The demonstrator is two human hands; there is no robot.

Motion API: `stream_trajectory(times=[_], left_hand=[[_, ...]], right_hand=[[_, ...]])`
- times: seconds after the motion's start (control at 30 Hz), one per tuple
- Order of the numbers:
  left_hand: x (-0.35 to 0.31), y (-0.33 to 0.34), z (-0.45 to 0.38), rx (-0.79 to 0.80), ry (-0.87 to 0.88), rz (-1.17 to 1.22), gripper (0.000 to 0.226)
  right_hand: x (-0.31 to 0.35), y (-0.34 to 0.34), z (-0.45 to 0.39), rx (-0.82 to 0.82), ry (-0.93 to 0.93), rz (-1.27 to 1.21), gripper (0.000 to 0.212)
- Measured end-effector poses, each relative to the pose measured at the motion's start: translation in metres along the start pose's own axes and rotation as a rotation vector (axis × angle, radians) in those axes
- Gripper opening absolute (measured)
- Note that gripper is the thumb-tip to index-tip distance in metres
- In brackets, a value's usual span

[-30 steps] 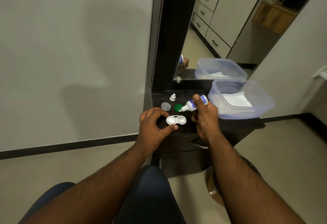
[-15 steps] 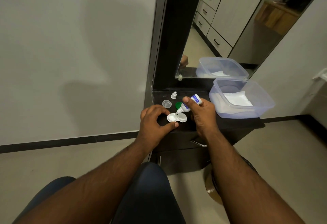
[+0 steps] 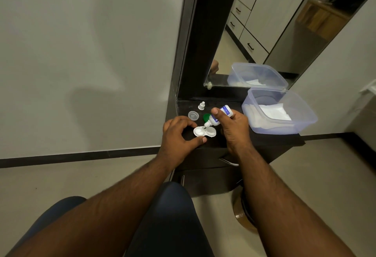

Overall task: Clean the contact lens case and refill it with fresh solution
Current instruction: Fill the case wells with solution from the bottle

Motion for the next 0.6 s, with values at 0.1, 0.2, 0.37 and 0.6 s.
stream_trajectory(times=[0.1,0.2,0.37,0.6], left_hand=[[0.001,-0.001,0.0,-0.003,-0.006,0.002,0.04],[0.0,0.0,0.001,0.008,-0.011,0.007,0.039],[-0.004,-0.003,0.001,0.008,0.007,0.01,0.039],[-0.005,-0.003,0.001,-0.004,0.03,0.028,0.041]], right_hand=[[0.001,0.001,0.0,0.007,-0.005,0.009,0.02],[0.001,0.001,0.001,0.003,0.009,-0.026,0.019],[0.004,-0.011,0.003,-0.078,0.153,-0.202,0.029],[0.0,-0.023,0.006,-0.195,0.059,-0.144,0.025]])
Point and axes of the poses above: each hand's wrist, its own z-axis away from the middle knuckle, its own y-axis out of the palm, x = y × z, the point moved 6 cm from there along -z, towards the middle knuckle, and after that the axes turned 5 degrees about z, right-handed, at the moved point
